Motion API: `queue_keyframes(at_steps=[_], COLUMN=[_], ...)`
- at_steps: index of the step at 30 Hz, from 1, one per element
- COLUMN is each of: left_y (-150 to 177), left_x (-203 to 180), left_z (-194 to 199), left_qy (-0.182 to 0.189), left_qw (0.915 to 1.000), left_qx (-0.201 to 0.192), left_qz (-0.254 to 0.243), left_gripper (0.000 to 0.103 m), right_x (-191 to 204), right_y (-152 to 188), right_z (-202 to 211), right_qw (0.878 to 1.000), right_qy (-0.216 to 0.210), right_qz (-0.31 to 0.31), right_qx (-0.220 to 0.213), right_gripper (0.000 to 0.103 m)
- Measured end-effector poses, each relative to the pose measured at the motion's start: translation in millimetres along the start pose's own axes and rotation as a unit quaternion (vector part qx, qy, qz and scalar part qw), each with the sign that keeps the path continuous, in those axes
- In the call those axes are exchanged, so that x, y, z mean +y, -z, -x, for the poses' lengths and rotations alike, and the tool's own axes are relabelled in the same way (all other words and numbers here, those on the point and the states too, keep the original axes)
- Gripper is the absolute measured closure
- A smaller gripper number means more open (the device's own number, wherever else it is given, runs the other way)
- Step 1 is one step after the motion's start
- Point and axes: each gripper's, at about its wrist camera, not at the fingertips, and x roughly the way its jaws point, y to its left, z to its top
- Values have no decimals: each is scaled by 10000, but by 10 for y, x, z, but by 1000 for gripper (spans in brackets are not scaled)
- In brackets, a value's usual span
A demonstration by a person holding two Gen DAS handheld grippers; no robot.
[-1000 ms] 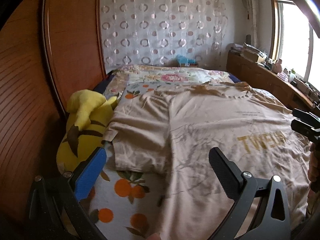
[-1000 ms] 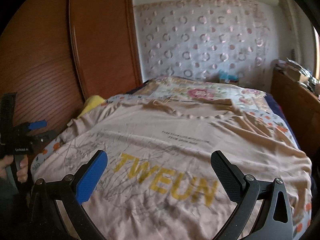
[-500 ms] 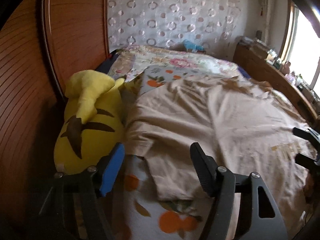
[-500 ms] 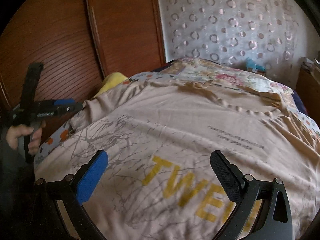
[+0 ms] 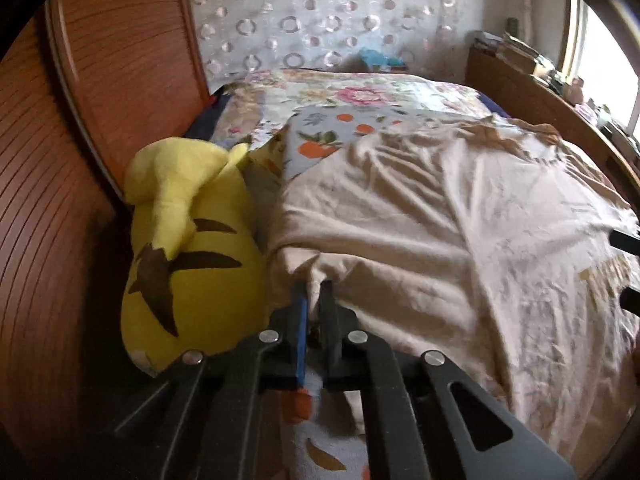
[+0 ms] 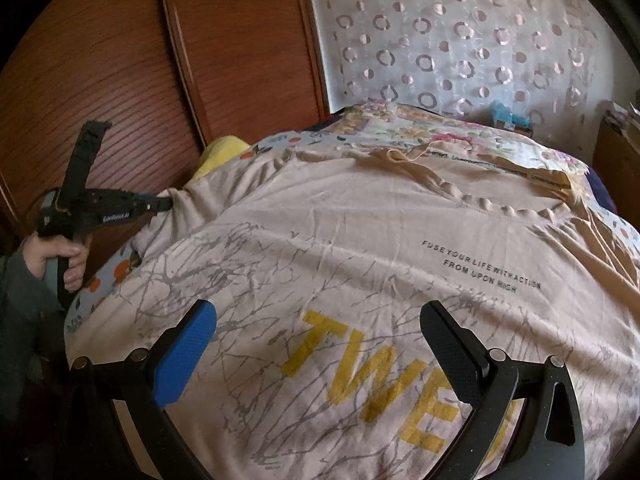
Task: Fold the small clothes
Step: 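Move the left gripper to the shirt's side edge by the plush and grasp it, then lift the side edge with the left gripper, fold it inward, and release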
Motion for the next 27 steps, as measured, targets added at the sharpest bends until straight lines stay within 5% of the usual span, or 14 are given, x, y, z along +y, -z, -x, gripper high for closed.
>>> queue_keyframes(at_steps=[5, 19, 27], left_y=[-170, -642, -551], left_x=[-107, -1077, -1162], left_z=[234, 572, 801], left_qy=[75, 1190, 1127], left_qw=[9994, 9888, 9878], left_qx=[-319, -644, -799], left_qz=[-72, -626, -721], left_gripper=[98, 98, 91], right_x=[27, 60, 71], right_y=[-11, 11, 2], right_z=[-73, -83, -147], right_qw=[9999, 9993, 9990], right_qy=[-54, -253, -261], right_qz=[-90, -265, -348], right_qx=[-38, -108, -86], right_gripper=[2, 3, 3])
